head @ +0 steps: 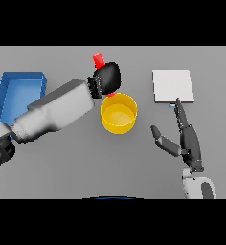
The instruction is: Pick up the red beaker and tilt it to pour out 1 green nut into yellow bowl. Pick up the yellow bowl and place it on the metallic measuring scale.
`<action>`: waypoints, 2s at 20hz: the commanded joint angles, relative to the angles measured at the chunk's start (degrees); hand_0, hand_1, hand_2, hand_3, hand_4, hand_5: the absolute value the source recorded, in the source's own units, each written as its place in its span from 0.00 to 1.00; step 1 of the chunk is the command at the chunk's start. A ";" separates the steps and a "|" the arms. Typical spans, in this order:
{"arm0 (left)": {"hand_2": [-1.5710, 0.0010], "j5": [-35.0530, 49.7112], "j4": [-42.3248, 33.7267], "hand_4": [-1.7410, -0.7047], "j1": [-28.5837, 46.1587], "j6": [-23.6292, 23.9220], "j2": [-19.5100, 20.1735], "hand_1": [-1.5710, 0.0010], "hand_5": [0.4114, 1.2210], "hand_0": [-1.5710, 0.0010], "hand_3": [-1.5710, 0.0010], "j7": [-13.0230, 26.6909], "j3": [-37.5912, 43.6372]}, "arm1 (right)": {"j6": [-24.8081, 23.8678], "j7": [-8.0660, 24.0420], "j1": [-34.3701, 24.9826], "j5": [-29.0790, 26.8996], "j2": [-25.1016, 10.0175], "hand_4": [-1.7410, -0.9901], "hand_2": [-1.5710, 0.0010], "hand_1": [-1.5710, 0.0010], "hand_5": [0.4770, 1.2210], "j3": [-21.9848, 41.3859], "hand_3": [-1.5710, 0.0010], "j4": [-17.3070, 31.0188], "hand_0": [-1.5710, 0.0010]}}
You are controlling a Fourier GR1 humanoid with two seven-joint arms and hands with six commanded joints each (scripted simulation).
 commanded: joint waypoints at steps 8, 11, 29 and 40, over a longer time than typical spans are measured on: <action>0.00 -5.53 1.00 0.01 -10.54 -0.58 -0.44 0.00 1.00 0.00 0.00 -4.83 -3.95 | -0.70 0.16 -0.12 0.28 0.48 0.80 1.00 1.00 0.12 -0.04 1.00 -0.07 1.00; 0.00 -5.07 4.21 0.01 -17.04 -0.02 1.33 0.00 1.00 0.00 0.00 -5.68 -1.08 | -1.10 -0.45 0.00 1.84 0.81 0.81 1.00 1.00 0.11 1.03 1.00 -0.18 1.00; 0.00 40.16 28.79 0.00 -7.17 9.33 19.35 0.00 1.00 0.00 0.01 17.02 52.23 | 1.66 -2.10 -2.47 0.26 -1.42 0.80 1.00 1.00 0.20 0.83 1.00 2.09 1.00; 0.00 58.87 1.54 0.00 27.43 21.70 16.95 0.00 1.00 0.00 0.00 29.69 61.80 | 2.38 -3.48 -1.31 0.32 -1.94 0.78 1.00 1.00 0.27 1.38 1.00 1.53 1.00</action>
